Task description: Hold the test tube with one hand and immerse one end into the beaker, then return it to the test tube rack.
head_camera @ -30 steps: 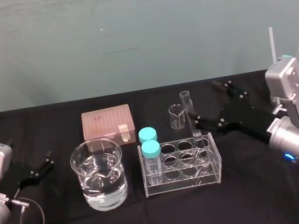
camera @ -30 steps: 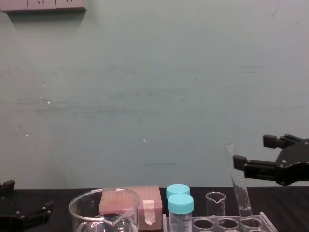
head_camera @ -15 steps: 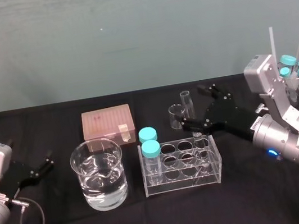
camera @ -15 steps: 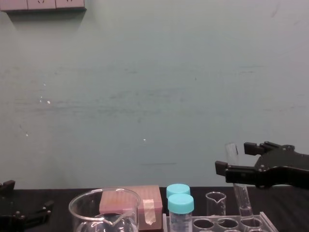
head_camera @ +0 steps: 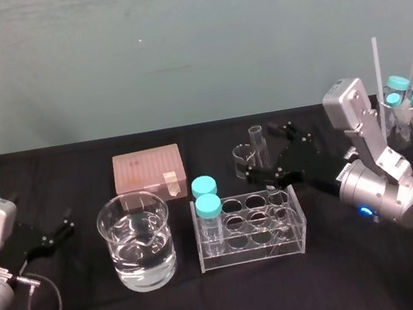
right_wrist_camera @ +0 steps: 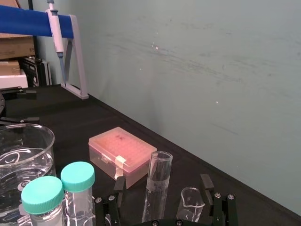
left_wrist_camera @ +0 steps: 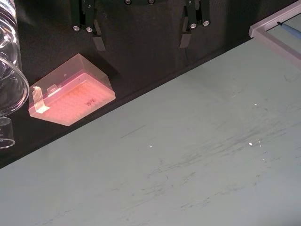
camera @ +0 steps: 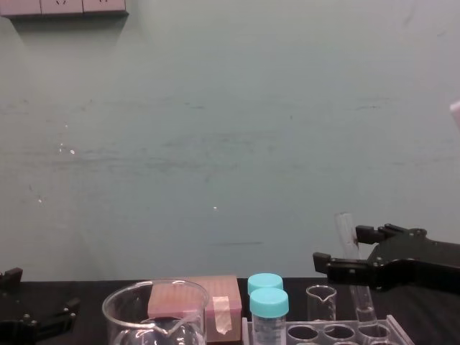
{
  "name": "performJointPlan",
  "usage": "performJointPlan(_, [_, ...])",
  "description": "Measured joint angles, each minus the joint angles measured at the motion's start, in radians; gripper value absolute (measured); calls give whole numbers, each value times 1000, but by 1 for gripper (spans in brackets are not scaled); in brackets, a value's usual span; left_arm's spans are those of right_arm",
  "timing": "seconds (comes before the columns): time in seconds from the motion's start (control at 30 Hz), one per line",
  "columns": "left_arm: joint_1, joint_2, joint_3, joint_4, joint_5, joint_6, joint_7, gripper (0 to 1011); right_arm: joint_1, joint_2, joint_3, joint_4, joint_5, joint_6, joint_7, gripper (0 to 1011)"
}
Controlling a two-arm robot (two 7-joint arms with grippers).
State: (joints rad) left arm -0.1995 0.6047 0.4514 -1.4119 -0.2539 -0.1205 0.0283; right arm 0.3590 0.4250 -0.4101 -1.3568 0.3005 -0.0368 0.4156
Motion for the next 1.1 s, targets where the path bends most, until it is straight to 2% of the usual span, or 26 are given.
performJointPlan(0.4, [0,0,0,0,0,0,0,1000,8,-30,14,32,-31,6,11,1002])
performJointPlan(1.1, [0,0,0,0,0,0,0,1000,7,-28,13,29,-28,4,11,1003])
